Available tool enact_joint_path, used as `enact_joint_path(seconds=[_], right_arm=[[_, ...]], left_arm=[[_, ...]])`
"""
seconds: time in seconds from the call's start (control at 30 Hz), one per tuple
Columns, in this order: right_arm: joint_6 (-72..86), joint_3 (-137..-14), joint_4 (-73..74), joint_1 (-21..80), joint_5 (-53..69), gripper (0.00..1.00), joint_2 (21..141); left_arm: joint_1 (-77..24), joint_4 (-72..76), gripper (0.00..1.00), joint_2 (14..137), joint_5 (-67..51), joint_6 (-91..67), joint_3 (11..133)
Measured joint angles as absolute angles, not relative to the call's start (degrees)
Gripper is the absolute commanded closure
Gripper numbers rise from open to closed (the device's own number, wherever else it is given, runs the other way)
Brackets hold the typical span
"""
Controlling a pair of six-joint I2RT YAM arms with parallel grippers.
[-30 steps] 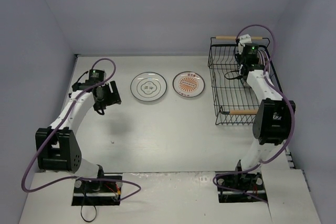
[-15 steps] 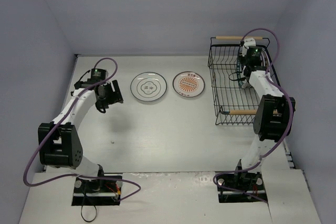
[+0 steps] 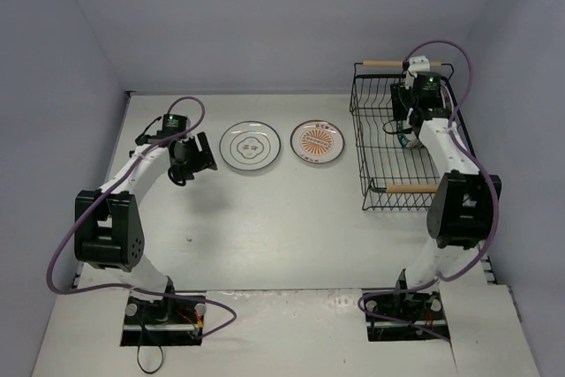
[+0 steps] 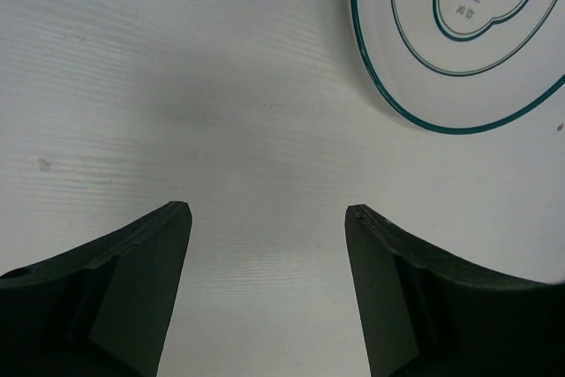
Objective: Load the plates into the dish rack
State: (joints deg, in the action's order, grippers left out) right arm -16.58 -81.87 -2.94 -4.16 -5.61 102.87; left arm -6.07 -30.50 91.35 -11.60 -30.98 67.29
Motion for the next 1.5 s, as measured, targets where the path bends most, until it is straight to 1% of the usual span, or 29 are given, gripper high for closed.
enact_joint_path(seconds=[0.07, 0.27, 0.43, 0.53, 0.7, 0.8, 0.83, 0.9, 0.93, 1.03, 1.07, 1.13, 1.27, 1.37, 1.5], right_arm=[[-16.5, -81.9, -2.1, -2.8, -5.9, 0.27, 99.8], [-13.5, -81.8, -1.2, 1.6, -5.2, 0.26, 88.0], [-9.1, -78.6, -1.2, 1.5, -2.0, 0.25, 78.5], [-6.6, -75.5, -1.1, 1.2, 0.9, 0.25, 75.3], [-2.3, -70.0, 0.0, 1.2, 5.9, 0.25, 73.7], [-0.2, -67.6, 1.1, 1.2, 8.1, 0.25, 73.1], [0.3, -67.0, 1.4, 1.2, 8.7, 0.25, 72.8], [1.0, -66.2, 1.8, 1.2, 9.6, 0.25, 72.0], [1.2, -66.1, 2.0, 1.2, 10.0, 0.25, 71.6], [1.7, -66.0, 2.2, 1.2, 11.0, 0.25, 70.5], [1.8, -66.0, 2.2, 1.2, 11.3, 0.25, 70.1], [2.0, -66.0, 2.2, 1.2, 12.1, 0.25, 69.6], [2.9, -66.0, 2.3, 1.2, 14.3, 0.25, 69.2], [3.9, -66.2, 3.2, 1.5, 16.6, 0.25, 69.2], [6.3, -67.3, 3.9, 3.8, 18.8, 0.25, 69.5]], left_arm=[[-6.1, -29.3, 0.29, 92.4, -12.1, -31.8, 67.3], [-6.2, -26.0, 0.30, 97.5, -13.9, -34.2, 69.3], [-6.2, -21.9, 0.29, 102.9, -15.3, -36.7, 71.0], [-6.3, -21.0, 0.30, 106.5, -15.7, -38.2, 73.1], [-6.3, -18.2, 0.31, 113.1, -16.4, -41.1, 78.5], [-6.4, -16.6, 0.38, 115.5, -16.8, -42.5, 81.2], [-6.4, -16.3, 0.45, 116.2, -17.1, -42.9, 81.9], [-6.7, -15.3, 0.54, 117.3, -17.2, -43.8, 82.8], [-6.8, -14.9, 0.65, 117.7, -17.2, -44.1, 83.0], [-7.2, -13.9, 0.83, 118.7, -17.6, -44.9, 83.0], [-7.3, -13.5, 0.93, 118.8, -17.9, -45.3, 82.8], [-7.4, -12.7, 1.00, 118.7, -18.9, -45.7, 82.4], [-7.4, -10.3, 1.00, 116.7, -21.3, -46.0, 80.1], [-7.3, -10.2, 1.00, 112.4, -22.8, -45.4, 76.2], [-6.8, -11.2, 1.00, 106.6, -27.0, -43.4, 74.5]])
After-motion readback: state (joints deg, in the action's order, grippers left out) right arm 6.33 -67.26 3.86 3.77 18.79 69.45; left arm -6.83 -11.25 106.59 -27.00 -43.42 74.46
